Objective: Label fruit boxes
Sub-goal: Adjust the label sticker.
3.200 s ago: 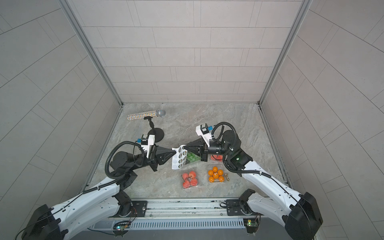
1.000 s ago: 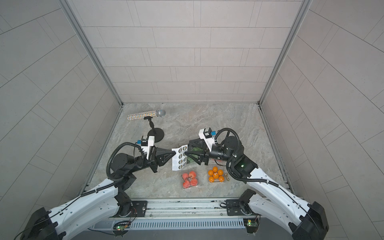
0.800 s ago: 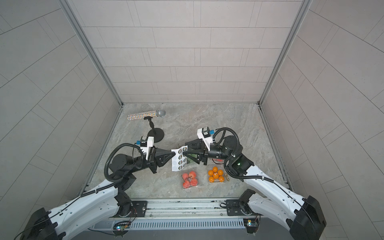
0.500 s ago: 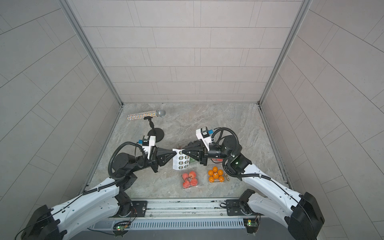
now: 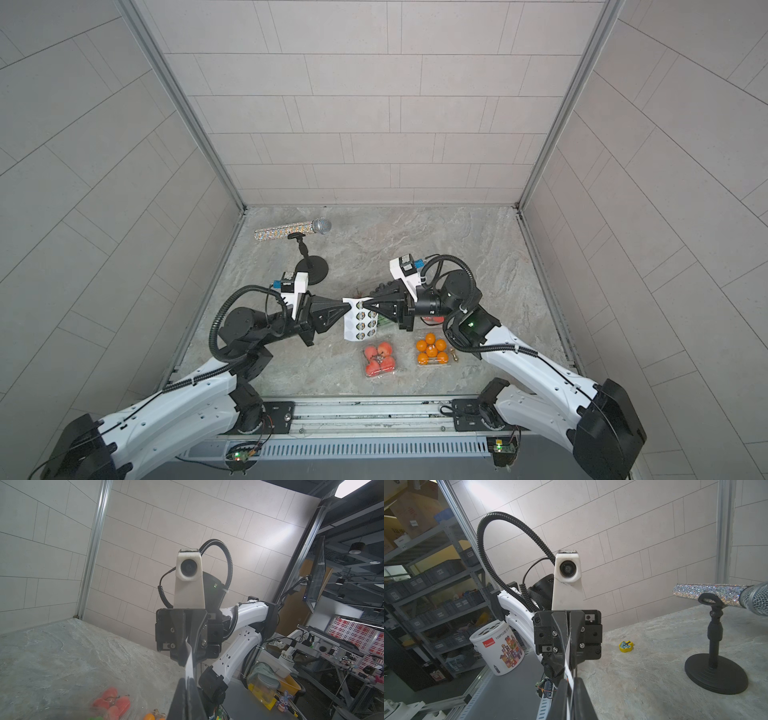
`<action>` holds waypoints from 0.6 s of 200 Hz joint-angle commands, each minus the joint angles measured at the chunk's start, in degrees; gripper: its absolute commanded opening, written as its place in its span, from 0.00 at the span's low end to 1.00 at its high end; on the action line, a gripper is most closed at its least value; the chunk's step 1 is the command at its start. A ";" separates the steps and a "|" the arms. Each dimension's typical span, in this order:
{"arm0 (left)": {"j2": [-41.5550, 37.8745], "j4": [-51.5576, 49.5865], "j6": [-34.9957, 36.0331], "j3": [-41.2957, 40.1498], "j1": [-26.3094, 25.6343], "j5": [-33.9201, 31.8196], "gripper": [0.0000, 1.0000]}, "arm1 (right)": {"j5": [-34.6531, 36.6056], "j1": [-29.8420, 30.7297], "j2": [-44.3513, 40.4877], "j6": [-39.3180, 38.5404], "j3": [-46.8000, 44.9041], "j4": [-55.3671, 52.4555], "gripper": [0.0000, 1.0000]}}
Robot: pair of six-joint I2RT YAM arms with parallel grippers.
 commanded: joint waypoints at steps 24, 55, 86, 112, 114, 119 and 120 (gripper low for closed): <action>-0.38 1.64 0.15 0.23 -0.20 0.61 0.00 | -1.43 0.40 -0.07 0.93 0.10 2.74 0.07; -0.61 1.06 0.43 0.04 -0.18 0.58 0.00 | -2.41 0.51 0.20 1.25 0.09 3.38 0.00; -1.61 0.13 0.81 0.32 -0.17 0.28 0.08 | -2.83 0.51 -0.08 1.09 -0.23 3.48 0.00; -1.57 -0.75 0.81 1.52 -0.18 0.98 0.08 | -3.70 0.71 -0.03 1.61 -0.47 4.46 0.00; -1.54 -0.75 0.81 1.54 -0.22 1.13 0.08 | -3.70 0.70 0.00 1.55 -0.47 4.43 0.00; -1.27 -0.72 0.81 1.78 -0.18 1.52 0.06 | -3.85 0.81 -0.03 1.61 -0.47 4.49 0.00; -1.22 -0.69 0.76 1.80 -0.18 1.54 0.06 | -3.91 0.80 -0.01 1.62 -0.47 4.53 0.00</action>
